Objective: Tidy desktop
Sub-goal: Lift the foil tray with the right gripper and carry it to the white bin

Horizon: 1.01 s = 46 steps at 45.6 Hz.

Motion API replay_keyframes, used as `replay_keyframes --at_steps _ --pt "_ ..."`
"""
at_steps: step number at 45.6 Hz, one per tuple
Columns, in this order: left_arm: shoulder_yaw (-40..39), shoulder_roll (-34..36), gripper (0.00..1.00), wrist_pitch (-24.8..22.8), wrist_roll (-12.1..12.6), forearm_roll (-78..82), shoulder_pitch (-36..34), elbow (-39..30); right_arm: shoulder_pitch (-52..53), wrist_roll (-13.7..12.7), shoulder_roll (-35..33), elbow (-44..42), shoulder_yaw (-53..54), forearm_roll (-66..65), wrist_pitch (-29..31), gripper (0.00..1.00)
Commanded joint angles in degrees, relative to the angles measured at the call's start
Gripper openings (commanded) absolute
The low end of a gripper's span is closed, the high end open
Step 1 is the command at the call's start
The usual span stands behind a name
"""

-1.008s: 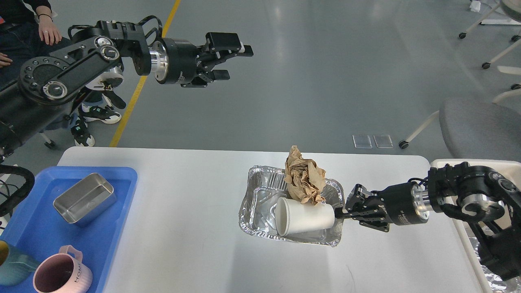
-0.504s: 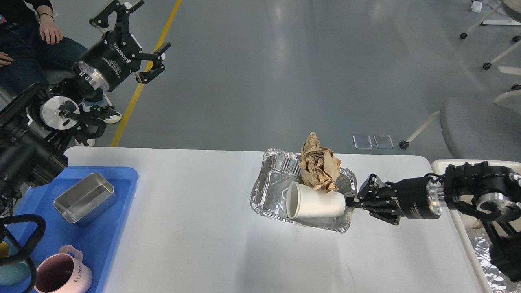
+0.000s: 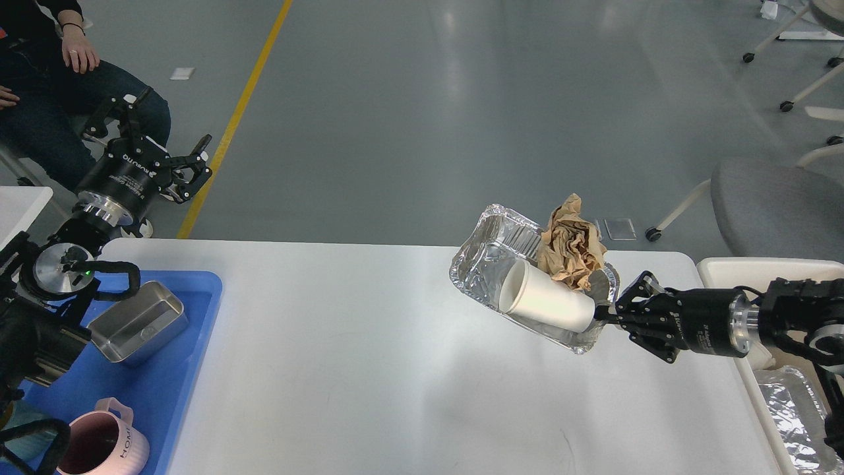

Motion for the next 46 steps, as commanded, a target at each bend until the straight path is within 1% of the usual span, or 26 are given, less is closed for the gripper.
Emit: replay_keyframes --at_steps 1,6,16,23,25,28,32,46 --pt "-0.47 -0.29 0.97 -0.15 -0.13 -0.93 0.35 1.73 -0.33 0.11 0.07 0.09 2.78 0.09 -1.06 0.00" --pt "-0.47 -0.90 0.97 -0.15 -0.13 -2.34 0.44 2.17 -0.51 0.11 0.07 -0.08 5.06 0.70 -1.59 0.00" --pt "-0.47 -4.33 0.97 -0.15 -0.13 -2.51 0.44 3.75 -3.67 0.28 0.16 0.01 9.63 1.05 -1.59 0.00" --pt "-0.56 -6.97 0.97 -0.07 -0.22 -2.51 0.26 6.04 -6.31 0.37 0.34 -0.26 13.41 1.05 -1.68 0.00" --pt "-0.56 -7.67 0.97 0.11 -0.39 -2.51 0.09 6.74 -6.66 0.28 0.34 -0.26 14.38 1.05 -1.68 0.00" --pt "-0.47 -8.37 0.97 0.55 -1.44 -2.43 -0.09 7.44 -7.63 0.37 0.34 -0.26 15.52 1.05 -1.68 0.00" --pt "-0.47 -8.55 0.97 0.81 -2.59 -2.43 -0.18 7.62 -9.12 0.28 0.34 -0.26 17.10 1.05 -1.86 0.00" --pt "0.15 -8.02 0.97 0.81 -2.68 -1.99 0.18 7.62 -13.87 0.28 -0.01 -1.57 21.94 0.70 -4.23 0.00"
